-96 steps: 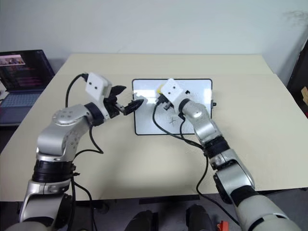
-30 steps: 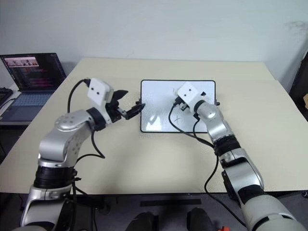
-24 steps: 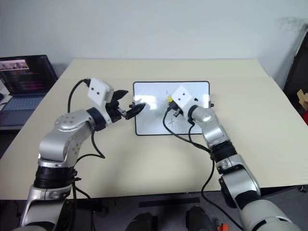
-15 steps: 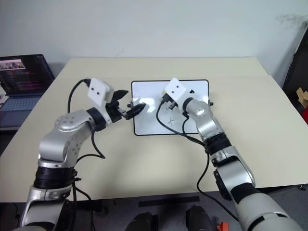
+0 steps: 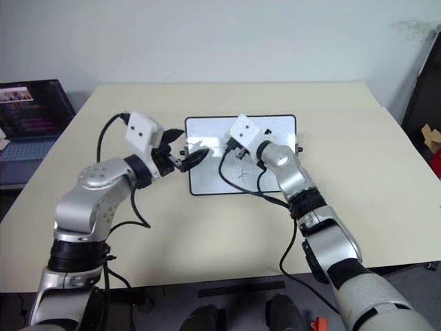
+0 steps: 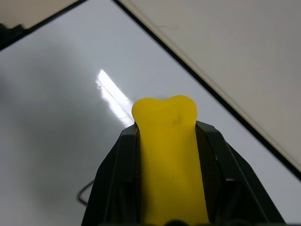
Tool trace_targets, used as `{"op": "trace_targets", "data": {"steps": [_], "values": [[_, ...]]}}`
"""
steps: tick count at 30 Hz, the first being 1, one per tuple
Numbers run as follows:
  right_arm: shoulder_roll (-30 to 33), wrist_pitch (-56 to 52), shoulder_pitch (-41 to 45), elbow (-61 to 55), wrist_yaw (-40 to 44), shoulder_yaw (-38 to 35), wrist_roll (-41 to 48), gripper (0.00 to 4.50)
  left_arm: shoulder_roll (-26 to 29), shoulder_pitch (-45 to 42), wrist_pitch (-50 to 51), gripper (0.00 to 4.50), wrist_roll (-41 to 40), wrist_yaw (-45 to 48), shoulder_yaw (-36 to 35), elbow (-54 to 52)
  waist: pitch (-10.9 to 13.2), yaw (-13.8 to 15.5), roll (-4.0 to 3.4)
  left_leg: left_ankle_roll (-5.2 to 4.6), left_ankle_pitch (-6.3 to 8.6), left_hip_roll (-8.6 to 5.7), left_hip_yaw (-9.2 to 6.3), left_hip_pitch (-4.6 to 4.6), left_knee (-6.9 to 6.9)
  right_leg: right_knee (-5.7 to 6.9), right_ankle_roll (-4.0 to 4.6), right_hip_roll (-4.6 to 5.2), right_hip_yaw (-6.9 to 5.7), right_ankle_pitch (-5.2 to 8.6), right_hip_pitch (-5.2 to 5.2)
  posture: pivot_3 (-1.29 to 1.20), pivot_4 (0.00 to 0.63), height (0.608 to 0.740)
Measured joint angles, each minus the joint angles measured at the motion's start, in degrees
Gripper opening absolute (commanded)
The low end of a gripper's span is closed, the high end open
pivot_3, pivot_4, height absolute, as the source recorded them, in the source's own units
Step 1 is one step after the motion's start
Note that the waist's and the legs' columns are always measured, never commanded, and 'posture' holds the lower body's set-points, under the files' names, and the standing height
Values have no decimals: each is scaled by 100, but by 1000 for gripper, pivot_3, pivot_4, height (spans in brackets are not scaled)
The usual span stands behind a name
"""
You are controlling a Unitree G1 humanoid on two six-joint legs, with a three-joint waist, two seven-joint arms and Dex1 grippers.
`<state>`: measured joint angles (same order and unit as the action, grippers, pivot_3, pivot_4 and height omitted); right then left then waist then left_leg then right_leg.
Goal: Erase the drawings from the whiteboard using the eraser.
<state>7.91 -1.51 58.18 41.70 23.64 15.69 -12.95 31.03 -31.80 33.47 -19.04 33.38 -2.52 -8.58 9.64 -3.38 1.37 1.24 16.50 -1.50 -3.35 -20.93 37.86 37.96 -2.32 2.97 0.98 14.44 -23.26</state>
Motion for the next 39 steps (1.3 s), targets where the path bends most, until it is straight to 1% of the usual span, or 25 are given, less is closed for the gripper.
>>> {"op": "trace_targets", "data": {"steps": [5,8,11,13,15,20,27,31,33,34,39], "values": [[-10,-168,-91,-266,112,0,22,1228,0,24,-1,4500,-2,0,0,-9,1,13,0,0,0,-1,-1,-4,1,-2,0,2,-2,0,-1,0,150,740],[-5,-289,-89,-453,96,-119,81,1228,0,30,-1,4500,-2,-2,0,-9,11,20,-1,1,1,-1,-2,-14,-1,-5,0,2,-3,0,-11,0,150,740],[-7,-347,-44,-602,-23,-293,132,1228,0,31,-1,4500,-3,-1,0,-9,13,21,-1,4,0,-1,-2,-41,0,-9,0,2,-3,0,-36,0,150,740],[-4,-388,37,-634,-104,-351,134,1228,0,30,-1,4500,-4,0,0,-10,12,20,-1,8,-2,-1,-1,-78,5,-4,0,3,-1,0,-74,0,150,740],[-6,-397,82,-641,-164,-364,125,1228,0,35,-1,4500,-4,2,0,-10,12,21,-1,29,-14,0,-1,-104,7,-2,1,4,-2,-1,-97,0,150,740],[1,-398,51,-486,-172,-305,59,1228,0,34,-1,4500,-5,1,0,-10,12,21,0,28,-13,0,6,-107,3,-13,0,6,-1,0,-97,0,150,740],[43,-398,-233,-637,-37,-192,54,1228,1,44,0,4500,-11,4,-1,-10,11,28,0,8,-3,-2,5,-88,10,7,1,6,-3,-1,-83,0,150,740],[38,-358,-284,-716,-105,-293,140,1228,1,69,-1,4500,-11,42,-1,-10,12,33,0,8,-3,-2,1,-89,12,13,2,5,-5,-3,-84,0,150,740],[43,-412,-421,-1111,-69,-530,422,1228,26,103,-2,4500,-10,92,-13,-10,12,42,0,11,-4,-2,2,-95,11,9,2,6,-5,-2,-89,0,150,740],[65,-513,-557,-1489,45,-650,616,1228,31,134,-9,4500,-11,106,-19,-10,12,48,0,22,-11,-1,1,-99,10,1,1,6,-5,-2,-89,0,150,740],[396,-1516,-1591,-3365,784,-945,1514,1228,85,396,-24,4500,-13,130,-120,-17,12,85,0,23,-8,2,1,-115,4,-23,-2,8,-6,0,-92,0,150,740]]}}
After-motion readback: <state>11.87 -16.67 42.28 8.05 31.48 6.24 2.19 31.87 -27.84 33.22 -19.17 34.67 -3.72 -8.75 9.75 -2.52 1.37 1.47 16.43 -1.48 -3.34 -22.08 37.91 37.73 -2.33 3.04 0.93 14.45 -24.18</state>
